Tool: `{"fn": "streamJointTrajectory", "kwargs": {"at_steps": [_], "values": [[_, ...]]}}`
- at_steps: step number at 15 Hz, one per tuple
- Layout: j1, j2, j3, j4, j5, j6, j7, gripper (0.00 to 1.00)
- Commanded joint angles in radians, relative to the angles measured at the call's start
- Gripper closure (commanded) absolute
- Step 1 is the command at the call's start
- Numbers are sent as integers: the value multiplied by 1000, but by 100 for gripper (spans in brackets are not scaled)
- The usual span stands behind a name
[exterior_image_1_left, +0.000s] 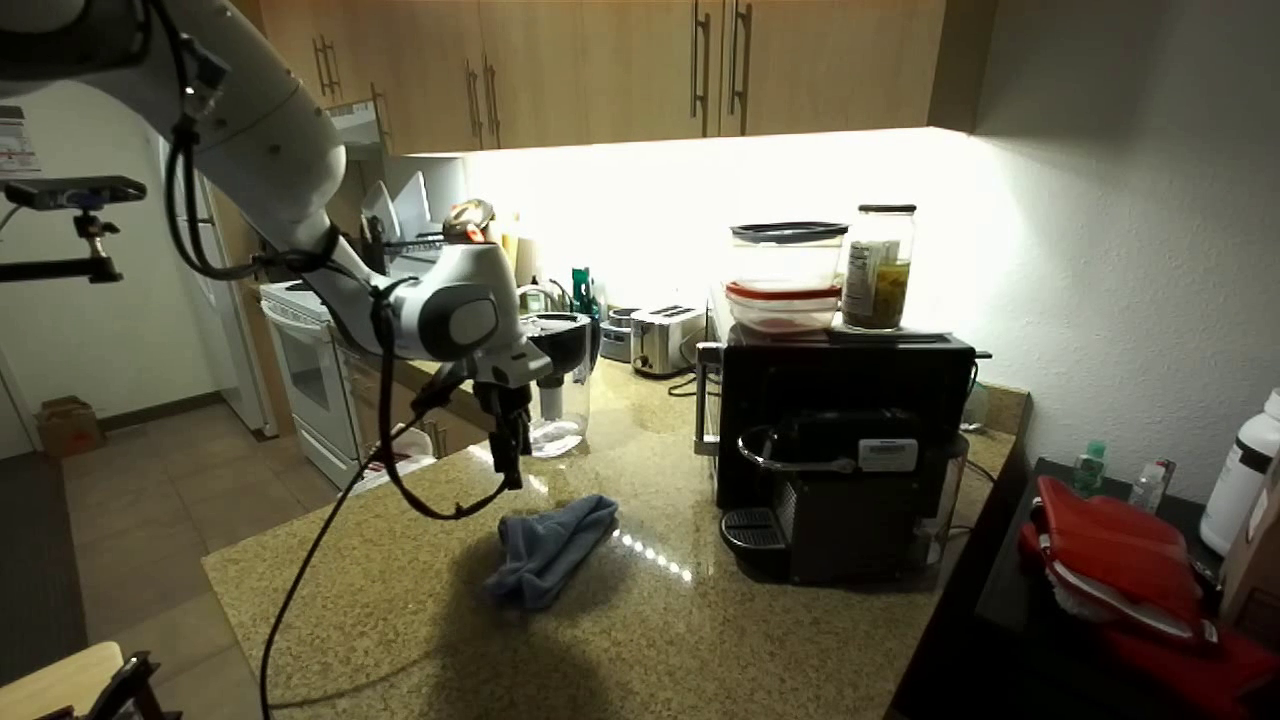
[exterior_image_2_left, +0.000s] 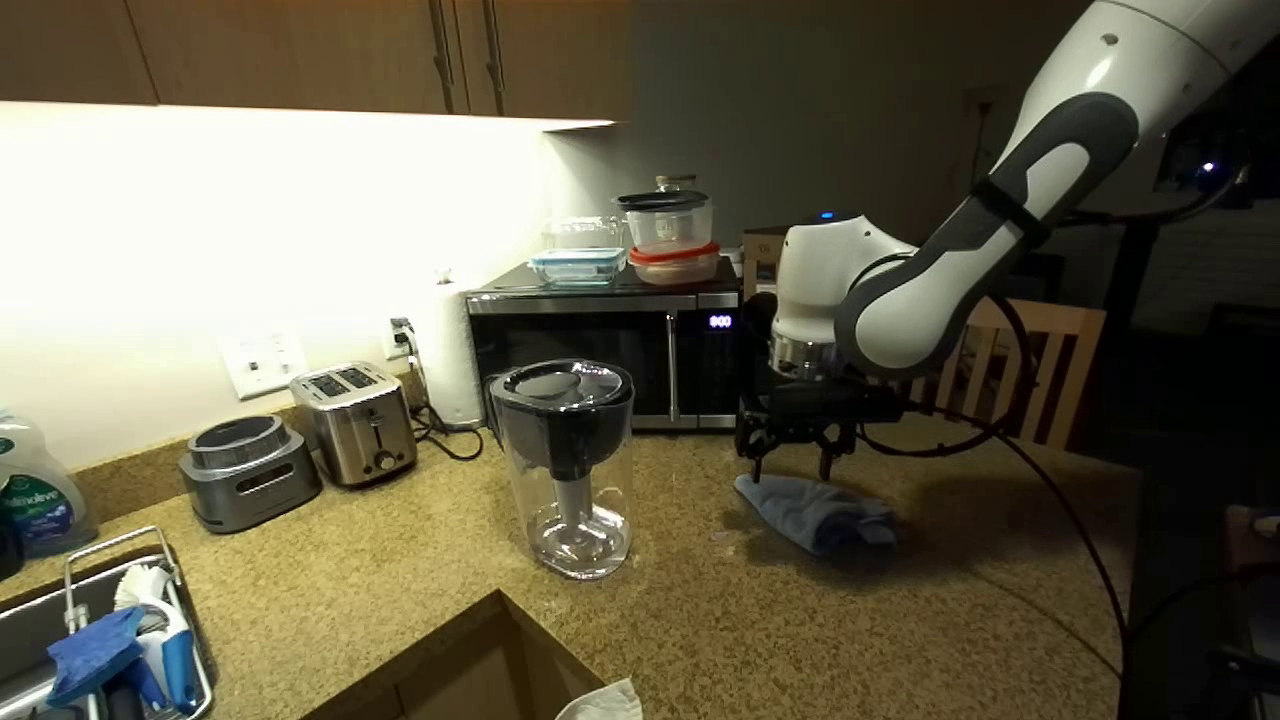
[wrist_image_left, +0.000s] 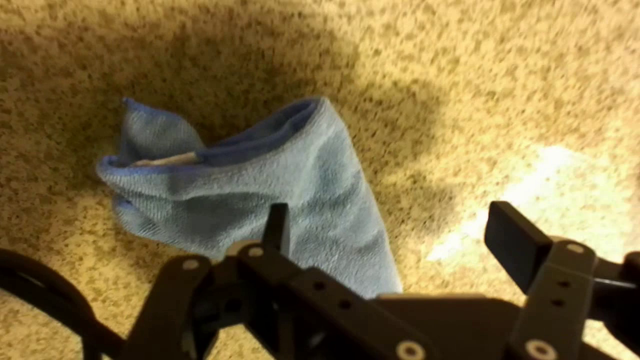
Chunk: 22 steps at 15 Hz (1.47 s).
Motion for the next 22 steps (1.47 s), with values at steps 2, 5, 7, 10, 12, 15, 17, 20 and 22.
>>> {"fn": "streamJointTrajectory", "kwargs": {"at_steps": [2, 5, 7, 10, 12, 15, 17, 20, 22], "values": [[-12, -3, 128, -16, 127, -37, -192, 0], [3, 16, 173, 14, 168, -109, -282, 0], [26, 1, 155, 15, 121, -180, -318, 0], [16, -53, 132, -31, 84, -217, -428, 0], [5, -106, 105, -82, 57, -222, -486, 0], [-22, -190, 78, -157, 41, -226, -594, 0], [-50, -247, 72, -200, 53, -235, -692, 0], [-91, -315, 70, -237, 63, -261, -817, 0], [-108, -346, 69, -247, 63, -278, -876, 0]]}}
